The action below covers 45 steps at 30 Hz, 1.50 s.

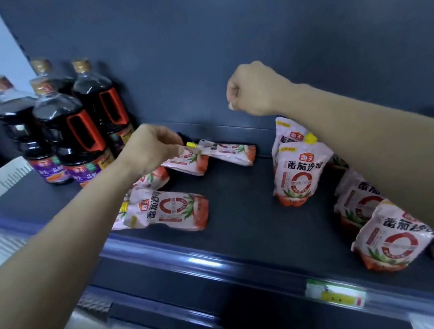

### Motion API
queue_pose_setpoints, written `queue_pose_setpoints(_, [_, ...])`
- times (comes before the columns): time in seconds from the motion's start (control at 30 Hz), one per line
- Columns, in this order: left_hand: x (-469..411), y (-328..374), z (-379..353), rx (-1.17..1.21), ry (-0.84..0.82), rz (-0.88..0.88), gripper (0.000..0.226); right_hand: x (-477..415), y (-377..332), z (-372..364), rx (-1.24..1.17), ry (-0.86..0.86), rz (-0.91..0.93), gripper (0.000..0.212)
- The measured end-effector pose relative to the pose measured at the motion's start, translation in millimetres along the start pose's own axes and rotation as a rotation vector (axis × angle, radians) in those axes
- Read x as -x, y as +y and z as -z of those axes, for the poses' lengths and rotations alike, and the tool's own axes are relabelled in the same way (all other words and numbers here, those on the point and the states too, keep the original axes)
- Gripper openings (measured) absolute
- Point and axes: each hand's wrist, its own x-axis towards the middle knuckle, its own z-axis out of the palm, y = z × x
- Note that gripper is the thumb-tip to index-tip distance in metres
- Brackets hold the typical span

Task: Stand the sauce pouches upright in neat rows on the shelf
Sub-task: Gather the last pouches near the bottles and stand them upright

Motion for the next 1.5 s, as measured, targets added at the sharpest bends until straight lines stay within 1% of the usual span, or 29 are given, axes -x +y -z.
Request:
queue_pose_setpoints(0.13, [23.2, -32.0, 24.7, -0.17, 0.032, 0.141, 0.021, -12.6, -31.8, -24.3, 0.054, -0.082, 0.058, 0.011])
queue_pose_setpoints(0.27, [42.0, -59.9, 33.6, -0.267, 0.001, 0.299, 0.029, -18.9, -52.3, -46.9, 0.155, -0.15, 0.115, 0.013])
queue_pose_setpoints(0.37, [51.6, -73.0, 33.1, -0.331, -0.029, 0.409, 0.035, -25.8, -58.5, -61.0, 0.207, -0.213, 0.122, 0.017])
queue_pose_setpoints(0.43, [54.6, -77.2, 28.7, -0.361, -0.03, 0.478, 0.047, -31.1, -57.4, -66.3, 0.228, -0.289, 0.114, 0.019])
queue_pose_setpoints(0.47, [55.2, -77.8, 26.7, -0.366, -0.031, 0.501, 0.05, -33.8, -55.2, -67.8, 0.247, -0.336, 0.113, 0.022])
queue_pose_setpoints(0.53, [54.1, -78.8, 22.4, -0.367, -0.039, 0.533, 0.047, -40.1, -47.4, -70.6, 0.314, -0.422, 0.123, 0.031])
queue_pose_setpoints(0.6, [52.8, -79.2, 18.4, -0.345, -0.054, 0.558, 0.054, -49.5, -37.4, -73.9, 0.39, -0.478, 0.131, 0.037])
queue_pose_setpoints(0.7, [50.5, -83.2, 11.4, -0.335, -0.113, 0.581, 0.047, -68.2, -25.2, -83.8, 0.468, -0.551, 0.152, 0.049])
queue_pose_setpoints(0.77, [48.4, -84.8, 6.9, -0.331, -0.12, 0.6, 0.042, -80.2, -18.1, -95.3, 0.458, -0.592, 0.16, 0.06])
queue_pose_setpoints(0.87, [45.1, -84.5, 3.2, -0.283, -0.079, 0.646, 0.049, -98.0, -10.9, -108.4, 0.425, -0.668, 0.172, 0.077])
queue_pose_setpoints(0.93, [43.5, -84.5, 1.7, -0.239, -0.061, 0.676, 0.051, -107.6, -10.0, -118.2, 0.451, -0.73, 0.191, 0.086])
queue_pose_setpoints(1.0, [29.3, -80.0, -12.9, -0.183, 0.019, 0.73, 0.049, -134.1, 0.6, -126.5, 0.479, -0.796, 0.245, 0.094])
queue_pose_setpoints(1.07, [33.3, -77.9, -8.4, -0.134, 0.038, 0.734, 0.048, -134.8, -3.8, -131.0, 0.485, -0.856, 0.221, 0.102])
queue_pose_setpoints(1.13, [35.0, -74.9, -3.7, -0.075, 0.064, 0.718, 0.039, -137.7, -5.4, -127.5, 0.46, -0.891, 0.202, 0.106])
queue_pose_setpoints(1.23, [37.2, -54.6, -9.1, -0.036, 0.117, 0.629, 0.032, -129.8, 7.3, -126.4, 0.371, -0.942, 0.159, 0.113])
queue_pose_setpoints(1.33, [37.0, -47.7, -11.0, -0.006, 0.153, 0.583, 0.032, -126.7, 5.9, -131.2, 0.329, -0.91, 0.17, 0.117])
queue_pose_setpoints(1.43, [35.9, -43.6, -10.8, -0.045, 0.187, 0.558, 0.037, -126.8, 3.7, -132.5, 0.299, -0.876, 0.175, 0.113])
queue_pose_setpoints(1.5, [34.5, -42.7, -10.9, -0.033, 0.202, 0.541, 0.041, -126.9, 3.0, -132.1, 0.291, -0.841, 0.172, 0.102])
